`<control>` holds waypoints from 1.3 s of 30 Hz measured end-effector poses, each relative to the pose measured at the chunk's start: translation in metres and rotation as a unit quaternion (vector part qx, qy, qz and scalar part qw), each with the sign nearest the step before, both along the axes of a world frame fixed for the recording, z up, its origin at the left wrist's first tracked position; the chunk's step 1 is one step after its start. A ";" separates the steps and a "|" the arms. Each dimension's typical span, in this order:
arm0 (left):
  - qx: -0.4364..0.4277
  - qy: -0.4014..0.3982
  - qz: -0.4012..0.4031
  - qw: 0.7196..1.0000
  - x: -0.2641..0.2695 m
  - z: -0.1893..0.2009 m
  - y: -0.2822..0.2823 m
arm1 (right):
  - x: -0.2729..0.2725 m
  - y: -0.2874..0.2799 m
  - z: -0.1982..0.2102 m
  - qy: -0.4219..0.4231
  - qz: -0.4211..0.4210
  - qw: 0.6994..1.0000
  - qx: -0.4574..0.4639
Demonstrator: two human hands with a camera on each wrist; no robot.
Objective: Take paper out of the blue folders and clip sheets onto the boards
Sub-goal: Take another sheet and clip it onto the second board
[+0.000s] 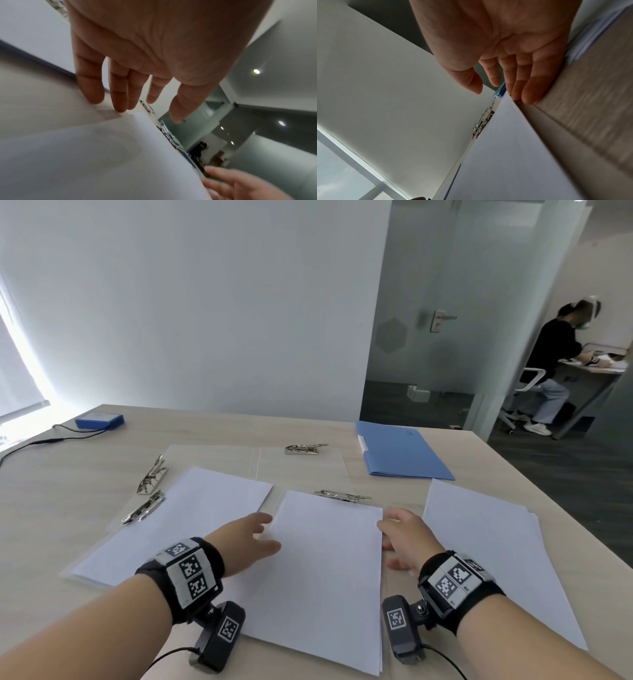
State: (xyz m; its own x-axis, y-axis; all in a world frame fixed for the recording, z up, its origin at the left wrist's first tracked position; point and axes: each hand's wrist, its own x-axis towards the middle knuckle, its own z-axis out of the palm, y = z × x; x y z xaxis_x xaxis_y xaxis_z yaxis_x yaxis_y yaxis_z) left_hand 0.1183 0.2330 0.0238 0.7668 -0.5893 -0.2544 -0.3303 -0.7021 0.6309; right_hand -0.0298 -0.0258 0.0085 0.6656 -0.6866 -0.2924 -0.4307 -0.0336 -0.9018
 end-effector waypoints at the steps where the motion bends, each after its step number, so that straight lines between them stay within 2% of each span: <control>1: 0.034 -0.036 -0.030 0.998 -0.004 0.002 0.001 | 0.000 0.001 0.002 0.000 0.001 1.000 -0.002; 3: 0.073 -0.103 -0.099 0.987 -0.016 0.006 0.000 | 0.001 0.002 0.004 0.000 0.000 1.000 -0.005; 7: 0.071 -0.168 -0.235 0.955 -0.049 0.017 -0.010 | 0.002 0.006 0.006 -0.002 0.000 1.000 0.000; 12: 0.107 -0.211 -0.400 0.886 -0.093 0.017 -0.032 | 0.002 0.007 0.006 -0.009 -0.013 1.000 0.005; 16: 0.135 -0.248 -0.451 0.847 -0.109 0.016 -0.046 | -0.001 0.007 0.007 -0.009 -0.015 1.000 0.003; 22: 0.134 -0.261 -0.473 0.831 -0.111 0.006 -0.053 | -0.002 0.006 0.005 -0.011 -0.012 1.000 0.004; 25: 0.124 -0.249 -0.460 0.843 -0.108 0.004 -0.051 | -0.001 0.006 0.004 -0.009 -0.013 1.000 0.007; 29: 0.070 -0.150 -0.351 0.922 -0.083 0.011 -0.046 | -0.001 0.004 0.005 -0.018 -0.027 0.999 0.028; 32: 0.039 -0.136 -0.236 0.961 -0.045 0.015 -0.038 | 0.001 -0.001 0.004 -0.038 -0.048 0.998 0.028; 35: 0.048 -0.140 -0.117 0.982 -0.007 0.008 -0.028 | 0.006 -0.003 0.003 -0.074 -0.057 0.994 0.049; 39: 0.013 -0.028 0.010 0.999 0.023 -0.006 -0.019 | 0.022 -0.003 0.006 -0.114 -0.063 0.985 0.111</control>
State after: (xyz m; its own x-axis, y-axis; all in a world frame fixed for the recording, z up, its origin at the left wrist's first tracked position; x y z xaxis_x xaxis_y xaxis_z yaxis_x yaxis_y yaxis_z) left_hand 0.1415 0.2135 0.0182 0.7916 -0.5677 -0.2260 -0.3499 -0.7243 0.5942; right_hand -0.0082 -0.0291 0.0146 0.6442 -0.7047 -0.2974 -0.2044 0.2160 -0.9547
